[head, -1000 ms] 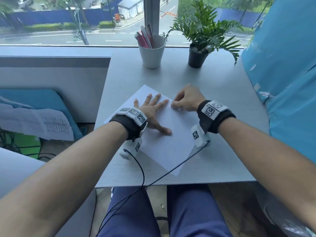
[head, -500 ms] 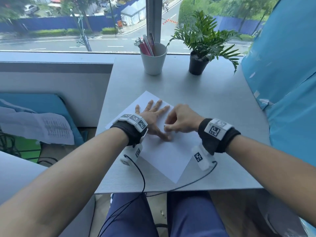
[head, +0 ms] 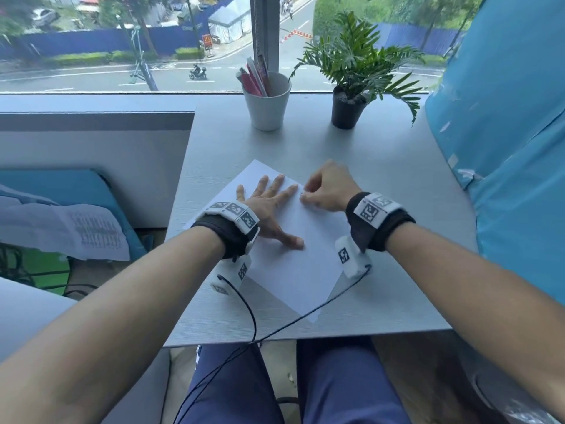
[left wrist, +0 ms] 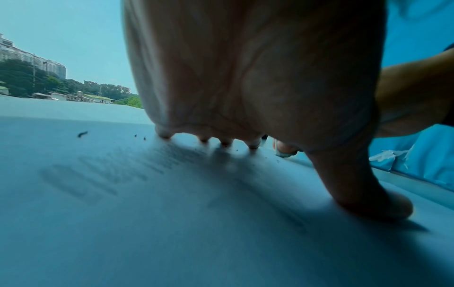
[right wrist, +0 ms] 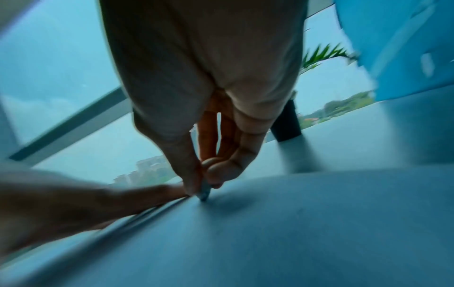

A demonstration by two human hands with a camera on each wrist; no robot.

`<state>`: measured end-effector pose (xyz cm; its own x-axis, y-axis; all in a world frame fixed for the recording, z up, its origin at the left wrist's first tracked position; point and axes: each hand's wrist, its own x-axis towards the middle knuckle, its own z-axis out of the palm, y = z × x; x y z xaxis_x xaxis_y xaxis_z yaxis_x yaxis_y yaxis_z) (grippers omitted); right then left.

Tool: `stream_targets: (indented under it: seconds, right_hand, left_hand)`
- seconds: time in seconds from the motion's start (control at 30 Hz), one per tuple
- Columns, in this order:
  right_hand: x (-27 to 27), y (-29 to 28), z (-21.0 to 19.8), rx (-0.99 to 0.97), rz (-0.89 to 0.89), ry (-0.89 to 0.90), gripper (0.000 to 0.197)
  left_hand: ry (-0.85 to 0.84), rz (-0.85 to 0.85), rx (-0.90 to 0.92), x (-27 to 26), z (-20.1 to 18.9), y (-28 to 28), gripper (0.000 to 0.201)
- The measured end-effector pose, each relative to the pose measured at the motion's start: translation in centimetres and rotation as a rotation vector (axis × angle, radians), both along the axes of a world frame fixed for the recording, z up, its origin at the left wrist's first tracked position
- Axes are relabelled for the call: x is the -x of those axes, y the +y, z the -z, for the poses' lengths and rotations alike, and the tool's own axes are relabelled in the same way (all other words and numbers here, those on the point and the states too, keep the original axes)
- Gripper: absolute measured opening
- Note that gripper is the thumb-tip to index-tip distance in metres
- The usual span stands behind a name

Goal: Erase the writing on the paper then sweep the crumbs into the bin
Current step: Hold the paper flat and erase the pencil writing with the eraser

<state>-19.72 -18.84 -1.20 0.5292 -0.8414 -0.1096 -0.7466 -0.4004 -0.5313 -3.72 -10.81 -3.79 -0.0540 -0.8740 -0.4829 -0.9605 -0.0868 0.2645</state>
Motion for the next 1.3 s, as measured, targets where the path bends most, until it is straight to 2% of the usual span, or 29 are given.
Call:
stream_targets:
  seconds: [0.1, 0.17, 0.23, 0.27, 0.4, 0.53, 0.6, 0.67, 0.7, 0.83, 0.9, 0.97, 1.0, 1.07, 1.13, 1.17, 1.27, 1.3]
  right_hand:
    - [-0.4, 2.3, -0.1, -0.073, -0.193, 0.065, 0.008]
    - [-0.1, 0.3, -0.4, -0.096, -0.107, 0.049, 0.010]
    - [0.2, -1.1, -0.8, -0.014, 0.029, 0.020, 0.013]
    - [-0.1, -0.9, -0.7, 0.027, 0.036, 0.030, 0.013]
    - [-0.7, 1.9, -0.5, -0.037, -0.212, 0.090, 0.007]
    - [-0.4, -1.1, -0.6, -0.034, 0.032, 0.010, 0.014]
    - [-1.0, 0.6, -0.2, 0.008, -0.038, 0.041, 0.013]
    - [-1.1, 2.8, -0.2, -0.017, -0.184, 0.084, 0.009]
    - [-0.9, 2.6, -0.2, -0.048, -0.197, 0.087, 0.008]
    - [-0.4, -0.9, -0.5, -0.016, 0.060, -0.017, 0.012]
    - [-1.2, 0.6, -0.3, 0.008, -0.029, 0.027, 0.008]
    - [-1.3, 2.9, -0.5, -0.038, -0.205, 0.083, 0.008]
    - [-1.1, 2.7, -0.6, -0.070, -0.234, 0.103, 0.007]
    - [-0.9, 0.5, -0.8, -0.091, -0.104, 0.063, 0.011]
    - [-0.7, -0.8, -0.9, -0.029, 0.024, 0.023, 0.013]
    - [-1.0, -0.3, -0.8, -0.009, 0.018, 0.028, 0.011]
    - [-1.6, 2.8, -0.1, -0.050, -0.193, 0.086, 0.007]
    - [-1.4, 2.6, -0.2, -0.080, -0.204, 0.094, 0.008]
  left_hand:
    - [0.005, 0.006, 0.006, -0.2, 0.3, -0.1, 0.138]
    - [-0.003, 0.001, 0.008, -0.2, 0.3, -0.1, 0.137]
    - [-0.011, 0.000, 0.013, -0.1, 0.4, -0.3, 0.137]
    - [-0.013, 0.001, 0.015, -0.1, 0.5, -0.3, 0.138]
    - [-0.008, 0.012, 0.018, -0.3, 0.6, -0.3, 0.139]
    - [-0.016, 0.007, 0.016, -0.1, 0.5, -0.4, 0.138]
    - [-0.009, 0.007, 0.008, -0.2, 0.5, -0.4, 0.139]
    - [-0.003, 0.023, 0.015, -0.3, 0.5, -0.3, 0.139]
    - [0.000, 0.024, 0.018, -0.4, 0.4, -0.3, 0.138]
    - [-0.010, 0.010, 0.025, -0.1, 0.4, -0.2, 0.137]
    - [-0.006, 0.011, 0.014, -0.2, 0.4, -0.3, 0.139]
    - [-0.001, 0.019, 0.013, -0.3, 0.5, -0.4, 0.139]
    - [0.003, 0.018, 0.016, -0.4, 0.5, -0.3, 0.139]
    - [0.009, 0.007, 0.010, -0.3, 0.4, -0.3, 0.138]
    - [0.001, 0.003, 0.020, -0.1, 0.4, -0.4, 0.137]
    - [-0.005, 0.004, 0.021, -0.1, 0.5, -0.3, 0.138]
    - [0.007, 0.014, 0.028, -0.3, 0.6, -0.4, 0.141]
    - [0.009, 0.016, 0.035, -0.4, 0.6, -0.4, 0.143]
